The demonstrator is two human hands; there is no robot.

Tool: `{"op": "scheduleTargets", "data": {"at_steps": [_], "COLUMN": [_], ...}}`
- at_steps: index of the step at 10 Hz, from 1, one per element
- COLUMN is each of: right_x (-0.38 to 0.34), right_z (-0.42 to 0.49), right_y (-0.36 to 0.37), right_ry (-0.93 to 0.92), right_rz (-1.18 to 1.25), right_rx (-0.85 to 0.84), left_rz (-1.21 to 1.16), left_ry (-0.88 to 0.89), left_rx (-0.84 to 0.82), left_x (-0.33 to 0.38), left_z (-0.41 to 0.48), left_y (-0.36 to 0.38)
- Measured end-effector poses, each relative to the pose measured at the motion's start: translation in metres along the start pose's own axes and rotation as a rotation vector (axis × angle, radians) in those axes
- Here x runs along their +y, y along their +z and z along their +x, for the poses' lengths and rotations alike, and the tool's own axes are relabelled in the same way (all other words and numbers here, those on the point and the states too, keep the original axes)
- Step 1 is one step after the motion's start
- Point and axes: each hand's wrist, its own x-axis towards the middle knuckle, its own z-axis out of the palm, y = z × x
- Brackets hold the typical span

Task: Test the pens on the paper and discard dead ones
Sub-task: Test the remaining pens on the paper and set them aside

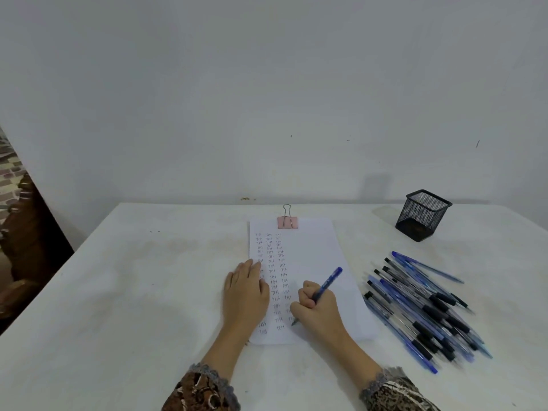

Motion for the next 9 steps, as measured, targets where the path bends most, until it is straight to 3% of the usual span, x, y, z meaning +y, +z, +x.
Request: {"op": "scheduleTargets", "data": {"at_steps": [9], "right_x": [0.0023], "right_z": [0.0014], "right_y": [-0.0043], "right_ry": [0.000], "right_rz": [-0.030], "right_rx": [0.048], "left_rz": [0.001], "left_ry": [0.009], "left_rx": [-0.005], "left_x": [0.0001], "left_z": [-0.0012], "left_y": [-0.0018]}}
